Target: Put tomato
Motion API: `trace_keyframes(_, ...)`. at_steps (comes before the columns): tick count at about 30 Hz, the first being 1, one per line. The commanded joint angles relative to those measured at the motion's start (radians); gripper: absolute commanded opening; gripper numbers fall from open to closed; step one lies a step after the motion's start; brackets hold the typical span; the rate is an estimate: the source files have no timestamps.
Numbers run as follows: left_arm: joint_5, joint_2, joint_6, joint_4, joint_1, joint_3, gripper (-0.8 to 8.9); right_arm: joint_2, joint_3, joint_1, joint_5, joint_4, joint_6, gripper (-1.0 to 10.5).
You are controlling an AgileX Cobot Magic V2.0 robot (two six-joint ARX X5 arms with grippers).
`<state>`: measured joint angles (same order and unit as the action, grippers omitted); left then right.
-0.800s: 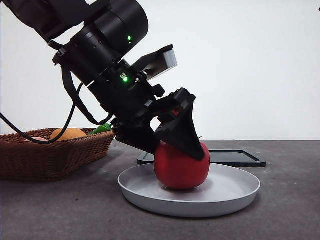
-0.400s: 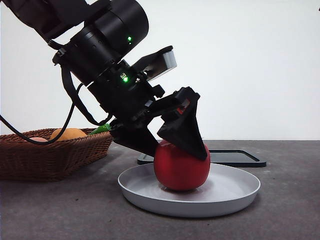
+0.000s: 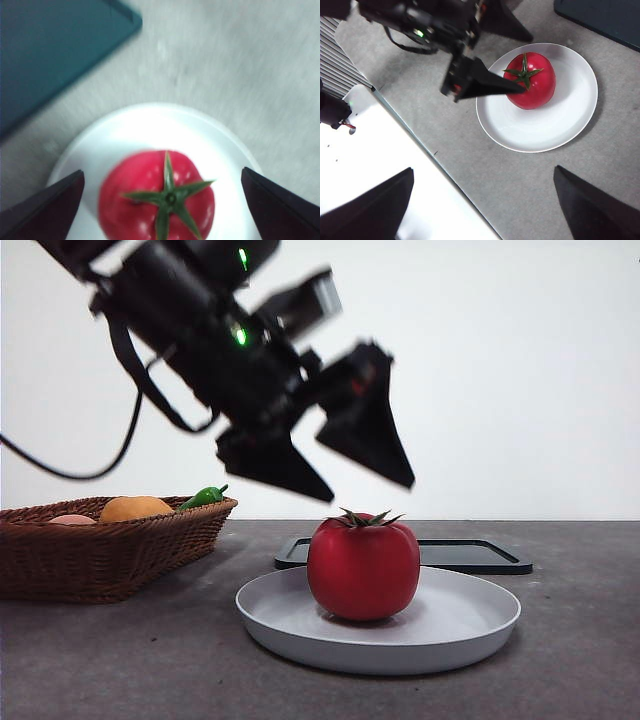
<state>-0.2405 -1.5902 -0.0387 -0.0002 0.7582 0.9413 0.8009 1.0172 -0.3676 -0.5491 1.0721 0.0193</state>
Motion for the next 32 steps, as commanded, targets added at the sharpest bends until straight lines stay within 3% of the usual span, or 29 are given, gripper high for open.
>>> trace_keyframes(1, -0.001, 0.045, 0.003, -0.014, -0.007, 0.016, 5.04, 0.008, 0.019, -0.006, 0.000, -0.006, -0.007, 4.5)
trace_keyframes(19, -0.007, 0.547, 0.003, -0.509, -0.204, 0.016, 4.96, 0.009, 0.019, -0.006, 0.008, -0.066, -0.007, 4.5)
trace_keyframes(29, -0.220, 0.709, -0.003, -0.867, -0.245, 0.016, 4.95, 0.065, 0.019, -0.006, 0.007, -0.101, -0.007, 4.5)
trace_keyframes(32, -0.236, 0.730, -0.006, -0.914, -0.245, 0.016, 4.95, 0.099, 0.019, -0.006, 0.007, -0.104, -0.007, 4.5)
